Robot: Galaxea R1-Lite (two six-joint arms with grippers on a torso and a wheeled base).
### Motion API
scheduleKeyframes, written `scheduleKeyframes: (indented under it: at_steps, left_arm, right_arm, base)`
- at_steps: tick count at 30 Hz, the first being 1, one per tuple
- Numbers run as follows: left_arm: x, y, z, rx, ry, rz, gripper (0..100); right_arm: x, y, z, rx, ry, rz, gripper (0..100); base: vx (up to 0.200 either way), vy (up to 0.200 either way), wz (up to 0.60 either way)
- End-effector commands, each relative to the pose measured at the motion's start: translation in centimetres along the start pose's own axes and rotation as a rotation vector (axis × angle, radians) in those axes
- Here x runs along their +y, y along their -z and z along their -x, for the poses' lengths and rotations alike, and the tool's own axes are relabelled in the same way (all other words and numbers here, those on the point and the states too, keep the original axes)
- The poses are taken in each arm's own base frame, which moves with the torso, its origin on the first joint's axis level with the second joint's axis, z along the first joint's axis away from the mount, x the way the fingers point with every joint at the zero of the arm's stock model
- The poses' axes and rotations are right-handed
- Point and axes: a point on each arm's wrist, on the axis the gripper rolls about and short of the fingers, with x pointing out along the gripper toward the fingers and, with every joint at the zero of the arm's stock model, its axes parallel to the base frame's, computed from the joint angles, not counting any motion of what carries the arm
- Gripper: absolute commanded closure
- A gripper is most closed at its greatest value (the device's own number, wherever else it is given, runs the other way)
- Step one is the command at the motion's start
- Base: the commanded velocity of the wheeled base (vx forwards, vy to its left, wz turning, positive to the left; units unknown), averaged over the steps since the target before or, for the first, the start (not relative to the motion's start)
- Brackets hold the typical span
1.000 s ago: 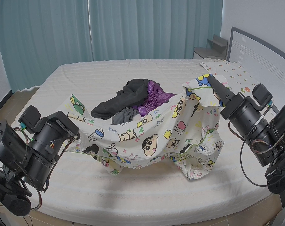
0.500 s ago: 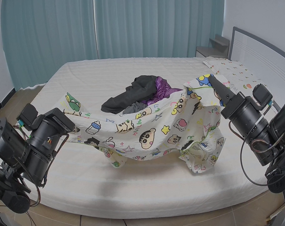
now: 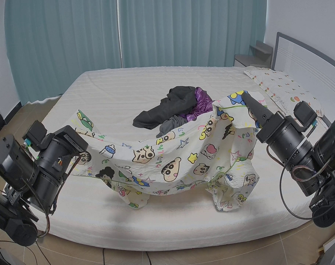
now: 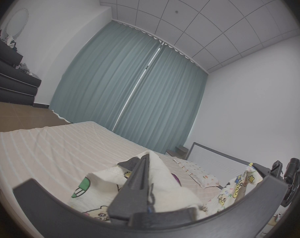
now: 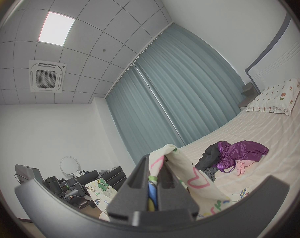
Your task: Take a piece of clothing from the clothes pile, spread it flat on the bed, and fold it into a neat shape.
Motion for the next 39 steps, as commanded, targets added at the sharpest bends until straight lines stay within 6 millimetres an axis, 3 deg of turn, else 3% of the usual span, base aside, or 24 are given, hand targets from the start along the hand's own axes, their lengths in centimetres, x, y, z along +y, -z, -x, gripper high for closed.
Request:
scheduleKeyframes:
  at_steps: [1, 15, 39]
  left_arm:
    - [0.03, 0.23, -0.11, 0.007, -0.003, -0.003, 100]
    - [0.13, 0.5, -0.11, 0.018, -0.005, -0.007, 100]
    - [0.29, 0.53, -0.14, 0.024, 0.003, -0.008, 100]
  right_arm:
    - [0.05, 0.01, -0.03, -0.011, -0.007, -0.002, 100]
    - [0.04, 0.01, 0.04, -0.01, -0.005, -0.001, 100]
    - [-0.01, 0.04, 0.02, -0.009, -0.004, -0.001, 100]
  base:
    - [0.2, -0.2, 0.0]
    - [0.2, -0.029, 0.0]
    - [0.0, 0.0, 0.0]
